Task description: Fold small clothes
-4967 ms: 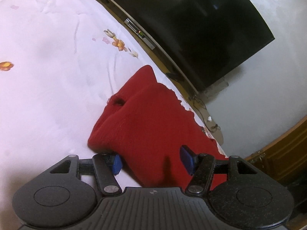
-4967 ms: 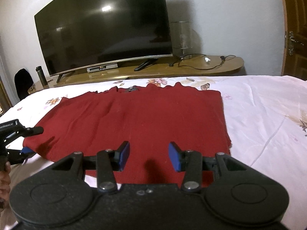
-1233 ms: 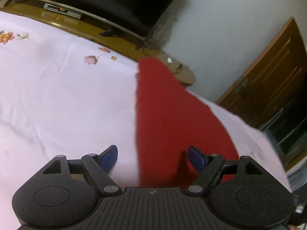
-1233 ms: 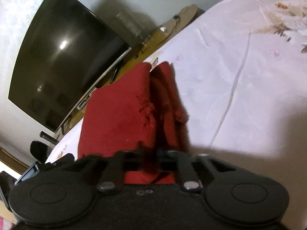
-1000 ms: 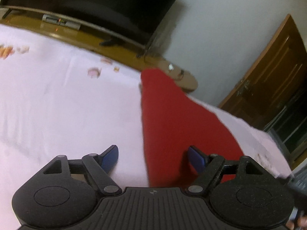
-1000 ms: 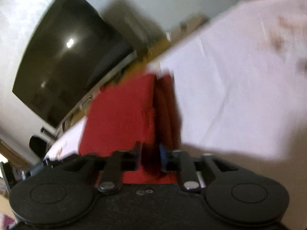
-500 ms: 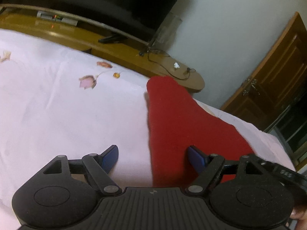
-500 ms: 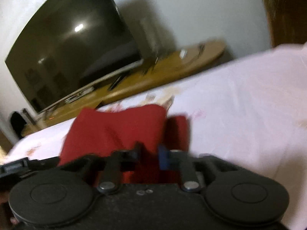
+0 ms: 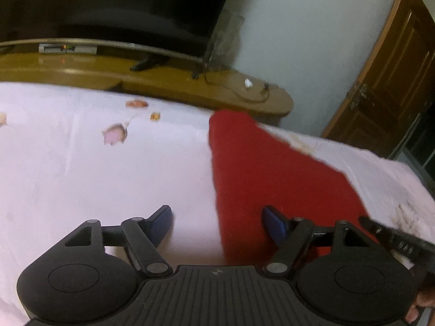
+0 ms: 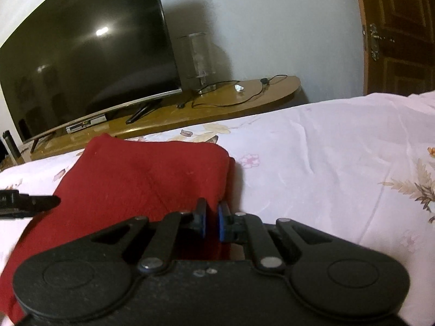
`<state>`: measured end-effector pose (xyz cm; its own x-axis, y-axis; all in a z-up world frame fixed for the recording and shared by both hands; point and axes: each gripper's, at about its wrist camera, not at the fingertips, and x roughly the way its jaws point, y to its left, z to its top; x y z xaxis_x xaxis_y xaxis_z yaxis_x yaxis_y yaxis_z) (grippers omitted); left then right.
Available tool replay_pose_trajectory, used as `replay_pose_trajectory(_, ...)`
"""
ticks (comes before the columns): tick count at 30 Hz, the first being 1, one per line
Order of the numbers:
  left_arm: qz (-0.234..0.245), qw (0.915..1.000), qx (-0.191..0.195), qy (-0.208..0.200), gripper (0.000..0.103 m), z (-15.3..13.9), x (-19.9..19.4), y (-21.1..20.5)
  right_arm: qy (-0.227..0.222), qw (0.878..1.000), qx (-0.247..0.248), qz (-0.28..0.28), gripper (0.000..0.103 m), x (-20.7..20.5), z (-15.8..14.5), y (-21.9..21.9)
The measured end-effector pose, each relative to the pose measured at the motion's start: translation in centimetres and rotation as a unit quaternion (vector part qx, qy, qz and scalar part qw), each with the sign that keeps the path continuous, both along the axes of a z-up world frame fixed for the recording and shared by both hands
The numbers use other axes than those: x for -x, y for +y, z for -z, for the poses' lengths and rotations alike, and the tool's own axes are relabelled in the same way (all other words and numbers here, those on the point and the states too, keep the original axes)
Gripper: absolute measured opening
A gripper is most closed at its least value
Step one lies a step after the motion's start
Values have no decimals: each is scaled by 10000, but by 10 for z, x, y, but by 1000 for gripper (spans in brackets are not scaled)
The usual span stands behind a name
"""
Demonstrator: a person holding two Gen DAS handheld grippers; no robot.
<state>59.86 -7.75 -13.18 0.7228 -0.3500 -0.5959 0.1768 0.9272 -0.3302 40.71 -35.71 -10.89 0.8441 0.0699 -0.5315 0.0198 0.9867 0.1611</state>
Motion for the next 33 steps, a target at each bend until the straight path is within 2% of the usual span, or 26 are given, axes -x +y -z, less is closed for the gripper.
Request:
replay_pose_trajectory(2, 93, 9997, -30, -208, 73, -8, 7, 0, 8, 9999, 86, -52, 15, -1, -5, 2)
replay_pose_trajectory(3, 115, 9997, -69, -191, 73, -8, 7, -1, -81, 9998, 162, -44, 23, 2, -12, 3)
replay_pose_trajectory(4, 161, 9997, -35, -162, 73, -7, 6, -2, -262, 9993, 272, -42, 25, 0, -19, 3)
replay_pose_trajectory(6, 207, 9998, 19, -70, 73, 0, 2, -8, -687, 9957, 556, -284, 25, 10, -34, 15)
replay_pose_trajectory(8, 191, 9998, 102, 3, 74, 10, 1, -15, -770, 9911, 841, -680, 24, 9, -38, 36)
replay_pose_trajectory(9, 182, 9998, 101, 15, 75, 15, 0, -19, -726, 9891, 955, -853, 22, 7, -36, 45)
replay_pose_trajectory(10, 142, 9999, 59, 44, 82, 19, 0, -22, -552, 9869, 1135, -1005, 23, 1, -29, 55)
replay_pose_trajectory(12, 123, 9999, -78, 62, 86, 22, -3, -29, 248, 9859, 1431, -826, 24, -20, -4, 57)
replay_pose_trajectory(13, 162, 9996, -245, -3, 87, 21, -3, -35, 138, 9902, 1198, -711, 25, -20, -2, 48)
replay_pose_trajectory(15, 236, 9984, -502, -103, 88, 17, -3, -40, 274, 9956, 736, -517, 25, -23, -6, 33)
replay_pose_trajectory(17, 224, 9986, -473, -28, 87, 8, 0, -34, 334, 9949, 787, -533, 26, -23, -12, 34)
replay_pose_trajectory(18, 234, 9986, -456, -127, 83, 1, 7, -30, 323, 9947, 813, -545, 26, -19, -18, 35)
replay_pose_trajectory(20, 381, 9982, -403, -222, 83, -6, 20, -24, 128, 9959, 742, -501, 27, -7, -31, 32)
replay_pose_trajectory(22, 464, 9983, -306, -158, 83, -2, 27, -21, -45, 9968, 633, -488, 34, 7, -37, 26)
replay_pose_trajectory(23, 465, 9982, -380, -36, 83, 6, 26, -22, 24, 9970, 607, -482, 37, 9, -34, 24)
replay_pose_trajectory(24, 433, 9984, -364, 60, 89, 12, 23, -22, 218, 9963, 697, -450, 40, 5, -23, 23)
replay_pose_trajectory(25, 327, 9989, -325, 123, 92, 14, 20, -23, 563, 9942, 825, -409, 43, -2, -7, 23)
replay_pose_trajectory(26, 291, 9989, -335, 173, 92, 13, 18, -24, 515, 9963, 609, -329, 46, -2, -3, 17)
replay_pose_trajectory(28, 231, 9987, -392, 210, 92, 5, 20, -25, 801, 9965, 213, -88, 48, -8, -13, 7)
replay_pose_trajectory(30, 290, 9981, -534, 69, 92, -5, 30, -26, 811, 9967, -40, -39, 48, -3, -23, -1)
replay_pose_trajectory(33, 277, 9983, -514, 46, 92, -11, 38, -21, 563, 9980, -242, -163, 51, 20, -35, -10)
